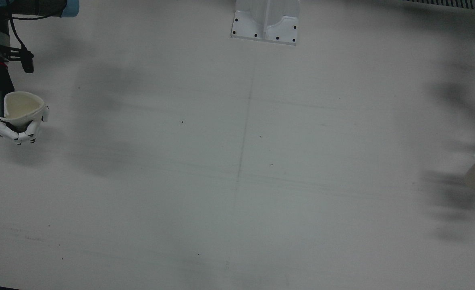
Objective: Pour water
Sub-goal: 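Lift both cups and bring the right hand's cup over the left hand's cup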
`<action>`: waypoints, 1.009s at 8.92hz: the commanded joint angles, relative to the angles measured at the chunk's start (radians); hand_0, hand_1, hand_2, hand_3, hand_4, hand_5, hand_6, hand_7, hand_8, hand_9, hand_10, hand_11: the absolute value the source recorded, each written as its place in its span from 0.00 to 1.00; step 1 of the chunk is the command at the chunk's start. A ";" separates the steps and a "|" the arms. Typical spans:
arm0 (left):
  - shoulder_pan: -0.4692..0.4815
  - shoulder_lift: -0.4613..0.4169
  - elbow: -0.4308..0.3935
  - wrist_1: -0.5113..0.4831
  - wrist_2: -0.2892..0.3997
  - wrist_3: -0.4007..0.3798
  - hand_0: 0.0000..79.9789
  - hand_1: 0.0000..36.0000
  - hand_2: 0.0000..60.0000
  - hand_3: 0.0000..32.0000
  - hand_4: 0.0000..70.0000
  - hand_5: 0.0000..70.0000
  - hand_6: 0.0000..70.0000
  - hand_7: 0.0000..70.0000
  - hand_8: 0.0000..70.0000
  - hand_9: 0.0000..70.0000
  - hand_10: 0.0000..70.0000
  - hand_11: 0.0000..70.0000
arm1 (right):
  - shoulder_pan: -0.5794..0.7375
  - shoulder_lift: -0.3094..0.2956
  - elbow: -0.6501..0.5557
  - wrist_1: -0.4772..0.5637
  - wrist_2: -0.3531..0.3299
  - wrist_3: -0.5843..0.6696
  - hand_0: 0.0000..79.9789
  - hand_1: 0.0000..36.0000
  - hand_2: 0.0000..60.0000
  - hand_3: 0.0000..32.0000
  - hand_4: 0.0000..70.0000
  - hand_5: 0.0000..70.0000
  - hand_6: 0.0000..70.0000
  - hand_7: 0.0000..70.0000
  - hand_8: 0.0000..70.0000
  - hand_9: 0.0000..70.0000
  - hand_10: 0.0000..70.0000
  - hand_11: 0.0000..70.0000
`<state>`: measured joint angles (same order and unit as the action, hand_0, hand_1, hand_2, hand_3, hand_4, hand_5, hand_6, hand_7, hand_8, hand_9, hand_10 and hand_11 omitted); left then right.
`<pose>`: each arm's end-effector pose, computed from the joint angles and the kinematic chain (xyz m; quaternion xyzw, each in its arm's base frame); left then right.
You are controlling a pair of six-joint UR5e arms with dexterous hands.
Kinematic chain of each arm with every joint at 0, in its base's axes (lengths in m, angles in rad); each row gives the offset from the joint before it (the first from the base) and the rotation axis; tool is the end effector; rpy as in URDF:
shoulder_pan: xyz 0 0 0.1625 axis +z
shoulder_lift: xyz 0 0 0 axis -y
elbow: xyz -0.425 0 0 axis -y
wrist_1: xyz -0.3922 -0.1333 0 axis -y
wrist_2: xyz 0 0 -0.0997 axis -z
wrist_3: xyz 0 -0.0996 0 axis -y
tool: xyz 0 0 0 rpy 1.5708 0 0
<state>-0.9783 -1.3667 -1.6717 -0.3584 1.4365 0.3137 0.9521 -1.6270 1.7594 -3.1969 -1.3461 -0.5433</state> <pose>0.1155 -0.4342 0.6906 -0.0691 0.7876 -0.5717 0.2193 -0.1456 -0.4726 0.6270 0.0486 -0.7316 0.6094 0.3017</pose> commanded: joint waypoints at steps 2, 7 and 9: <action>0.189 -0.235 -0.160 0.377 0.016 0.004 0.87 1.00 1.00 0.00 0.83 1.00 0.11 0.21 0.01 0.03 0.04 0.09 | 0.081 0.253 0.428 -0.618 0.024 0.026 1.00 1.00 1.00 0.00 0.76 1.00 0.85 0.94 0.63 0.82 0.58 0.86; 0.462 -0.834 -0.041 0.806 0.024 0.002 0.85 1.00 1.00 0.00 0.87 1.00 0.13 0.22 0.01 0.02 0.04 0.09 | 0.096 0.661 0.461 -0.813 0.034 -0.316 1.00 1.00 1.00 0.00 1.00 1.00 1.00 1.00 0.72 0.93 0.56 0.83; 0.510 -0.900 0.003 0.815 0.018 -0.001 0.86 1.00 1.00 0.00 0.88 1.00 0.14 0.22 0.01 0.03 0.04 0.09 | -0.042 0.774 0.338 -0.811 0.112 -0.506 1.00 1.00 1.00 0.00 1.00 1.00 1.00 1.00 0.74 0.96 0.59 0.86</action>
<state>-0.5389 -2.1513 -1.7273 0.4187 1.4605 0.3157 1.0428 -1.0055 2.2143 -3.9955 -1.3028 -0.8160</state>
